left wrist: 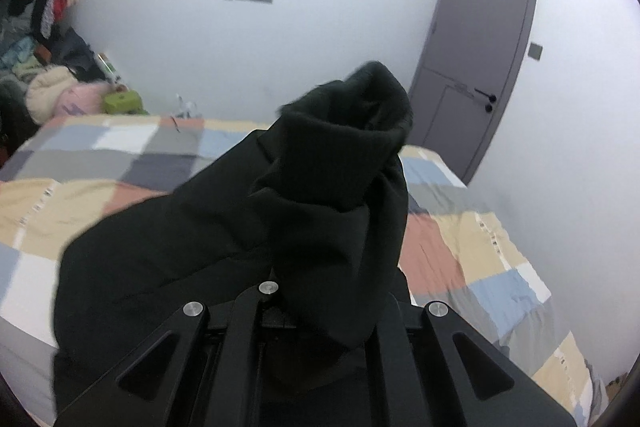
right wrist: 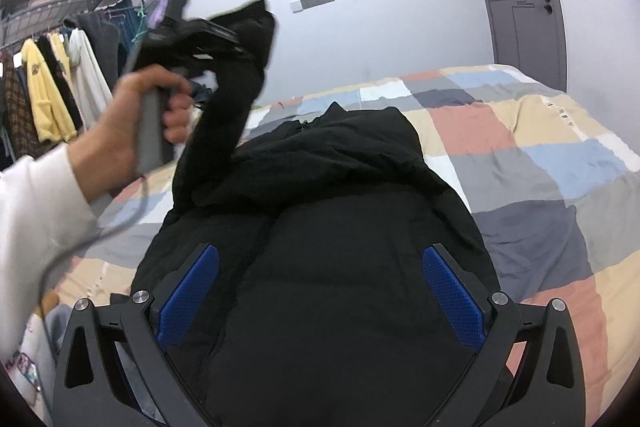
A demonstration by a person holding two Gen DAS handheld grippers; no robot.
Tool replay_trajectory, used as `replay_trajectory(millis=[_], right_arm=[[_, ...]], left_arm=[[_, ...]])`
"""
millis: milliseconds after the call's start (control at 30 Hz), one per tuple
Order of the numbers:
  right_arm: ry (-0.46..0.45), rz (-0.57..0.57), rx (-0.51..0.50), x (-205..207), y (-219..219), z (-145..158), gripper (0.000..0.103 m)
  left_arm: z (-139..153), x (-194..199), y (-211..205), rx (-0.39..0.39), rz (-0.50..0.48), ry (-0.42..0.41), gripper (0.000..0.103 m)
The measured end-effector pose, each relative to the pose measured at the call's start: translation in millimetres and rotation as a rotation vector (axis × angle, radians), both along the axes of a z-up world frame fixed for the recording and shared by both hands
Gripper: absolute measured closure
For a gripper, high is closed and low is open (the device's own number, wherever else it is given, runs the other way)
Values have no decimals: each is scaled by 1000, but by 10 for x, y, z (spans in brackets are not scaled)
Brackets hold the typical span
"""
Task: Fold large clothes
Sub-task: 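Lift the held sleeve and carry it across the jacket, then lay the sleeve on the jacket and open the left gripper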
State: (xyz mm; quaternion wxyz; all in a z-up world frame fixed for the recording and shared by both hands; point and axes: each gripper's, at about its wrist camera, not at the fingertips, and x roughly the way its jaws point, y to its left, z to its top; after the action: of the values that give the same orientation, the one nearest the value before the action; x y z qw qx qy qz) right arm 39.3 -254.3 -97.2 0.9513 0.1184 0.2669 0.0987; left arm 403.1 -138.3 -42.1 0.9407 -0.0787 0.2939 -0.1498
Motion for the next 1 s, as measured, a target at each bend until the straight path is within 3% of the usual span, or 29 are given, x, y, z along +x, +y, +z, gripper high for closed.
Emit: replay_trajectory(millis=[300,500,567,767,833,933,1000], right_arm=[[1,-9,48,-23,-128,-57,0],[10,-10,84,-21,-200,-92,0],[9,-9,87,-23,-208,-96,0],[6,-6,95,-6,-222,-98,0],[-1,-4,98,-15,-219,-94,0],[-27,-17,80,-46,-212,-67,0],[-57,-27,56,-85,-190,-16,0]], left_arm=[[-840,310,-452,62,-46,143,97],[-1296,440,-637,167,-86,240,92],[-1309,450,-625,166,-81,253,89],[-1212,354,-608,272,-56,230,86],[-1134,269,-585,243,-56,227,74],[-956,81,-494,205,-47,179,37],[-839,-44,-431,177,-60,151,25]])
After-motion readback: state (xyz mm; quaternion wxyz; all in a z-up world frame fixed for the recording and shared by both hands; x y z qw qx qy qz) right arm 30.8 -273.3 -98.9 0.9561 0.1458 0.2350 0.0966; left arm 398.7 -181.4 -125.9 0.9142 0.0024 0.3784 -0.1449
